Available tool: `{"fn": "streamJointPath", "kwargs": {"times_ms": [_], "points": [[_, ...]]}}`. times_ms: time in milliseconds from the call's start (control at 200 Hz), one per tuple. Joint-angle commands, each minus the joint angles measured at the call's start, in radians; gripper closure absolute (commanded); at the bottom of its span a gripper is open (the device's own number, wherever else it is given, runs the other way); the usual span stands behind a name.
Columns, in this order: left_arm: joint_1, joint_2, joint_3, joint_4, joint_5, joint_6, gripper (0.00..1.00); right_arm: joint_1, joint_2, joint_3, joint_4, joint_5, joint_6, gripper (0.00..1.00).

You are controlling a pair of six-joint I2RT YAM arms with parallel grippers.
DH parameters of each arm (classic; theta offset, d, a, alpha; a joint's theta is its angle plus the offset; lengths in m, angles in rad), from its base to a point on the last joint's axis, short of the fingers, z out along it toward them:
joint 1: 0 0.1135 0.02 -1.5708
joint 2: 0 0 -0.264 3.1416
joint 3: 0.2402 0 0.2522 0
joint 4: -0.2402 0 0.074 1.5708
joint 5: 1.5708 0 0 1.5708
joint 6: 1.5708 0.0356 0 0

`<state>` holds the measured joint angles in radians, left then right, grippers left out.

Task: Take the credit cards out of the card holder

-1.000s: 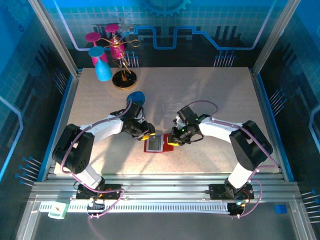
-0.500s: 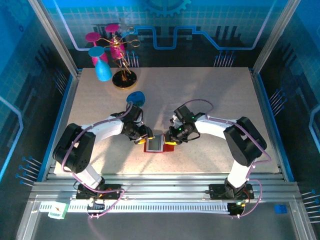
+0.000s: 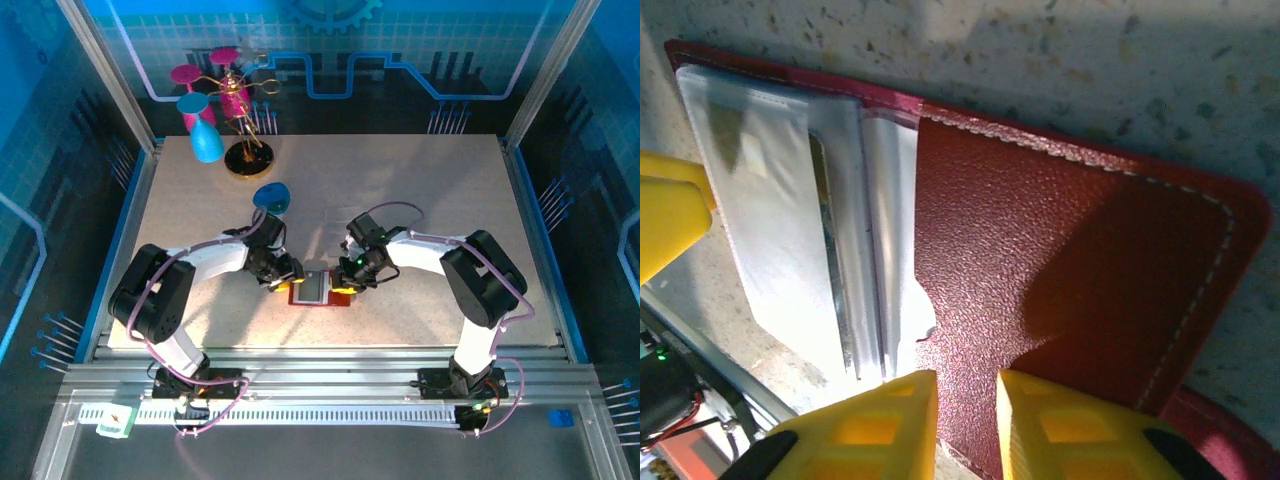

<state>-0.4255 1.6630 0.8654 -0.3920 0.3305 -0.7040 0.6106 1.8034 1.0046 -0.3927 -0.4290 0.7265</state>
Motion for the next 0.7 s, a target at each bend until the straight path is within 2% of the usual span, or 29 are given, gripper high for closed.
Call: {"fn": "streamJointPath", "kwargs": {"times_ms": [0, 445, 690], "points": [[-0.006, 0.024, -0.02, 0.03, 0.042, -0.007, 0.6, 0.011, -0.003, 0.008, -0.043, 0.036, -0.009, 0.81], [-0.06, 0.04, -0.025, 0.102, 0.077, -0.071, 0.69, 0.003, -0.06, 0.008, -0.046, 0.023, -0.003, 0.84], [-0.068, 0.019, -0.016, 0.068, 0.036, -0.064, 0.69, 0.001, -0.041, -0.02, -0.049, 0.07, -0.01, 0.84]]}}
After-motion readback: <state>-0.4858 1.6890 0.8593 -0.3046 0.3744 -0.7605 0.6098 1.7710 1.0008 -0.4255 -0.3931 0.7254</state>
